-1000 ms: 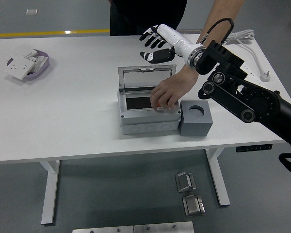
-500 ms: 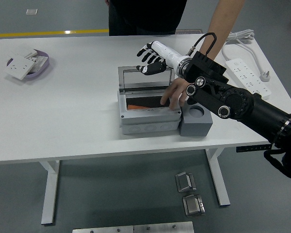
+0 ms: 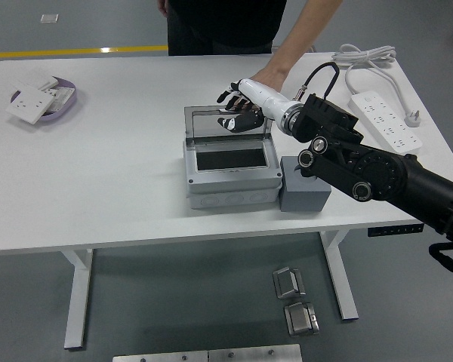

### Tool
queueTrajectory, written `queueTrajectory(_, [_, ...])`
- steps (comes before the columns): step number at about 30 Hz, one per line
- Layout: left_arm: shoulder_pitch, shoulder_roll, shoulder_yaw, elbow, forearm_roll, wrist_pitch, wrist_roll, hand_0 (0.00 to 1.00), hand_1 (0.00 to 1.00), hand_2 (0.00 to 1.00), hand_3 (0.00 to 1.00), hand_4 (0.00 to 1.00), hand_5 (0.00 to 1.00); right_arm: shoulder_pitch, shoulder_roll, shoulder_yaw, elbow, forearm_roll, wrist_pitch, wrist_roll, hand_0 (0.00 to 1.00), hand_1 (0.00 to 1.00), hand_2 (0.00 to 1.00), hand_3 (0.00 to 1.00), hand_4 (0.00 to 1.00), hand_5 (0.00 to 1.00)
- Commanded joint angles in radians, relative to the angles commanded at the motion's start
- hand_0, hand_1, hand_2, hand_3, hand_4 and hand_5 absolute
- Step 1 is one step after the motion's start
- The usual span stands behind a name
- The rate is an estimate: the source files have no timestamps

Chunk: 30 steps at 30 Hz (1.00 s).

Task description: Pick up the cylinder from the cube,place it in the box,flap close box

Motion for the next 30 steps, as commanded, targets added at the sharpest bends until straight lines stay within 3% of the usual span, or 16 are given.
queueTrajectory(5, [0.003, -0.001, 0.0, 0.0, -0.003, 0.0, -0.003, 0.607, 0.627, 0.622, 0.665, 0.683, 0.309, -0.024, -0.038, -0.008, 0.103, -0.042, -0.006, -0.018, 0.614, 0.617, 0.614, 0.694, 0.688, 0.247])
queueTrajectory(16, [0.008, -0.004, 0.001, 0.0, -0.011, 0.002, -0.004, 0.608, 0.627, 0.621, 0.665, 0.683, 0.307, -0.093, -0.09, -0.019, 0.257, -0.086, -0.02, -0.035, 0.569, 0.61, 0.617, 0.692, 0.678, 0.242])
queueTrajectory(30, [0.012, -0.01, 0.003, 0.0, -0.015, 0.002, -0.005, 0.607, 0.628, 0.621, 0.665, 0.683, 0.304, -0.169, -0.085, 0.02, 0.297, -0.137, -0.03, -0.043, 0.559, 0.609, 0.614, 0.693, 0.668, 0.242])
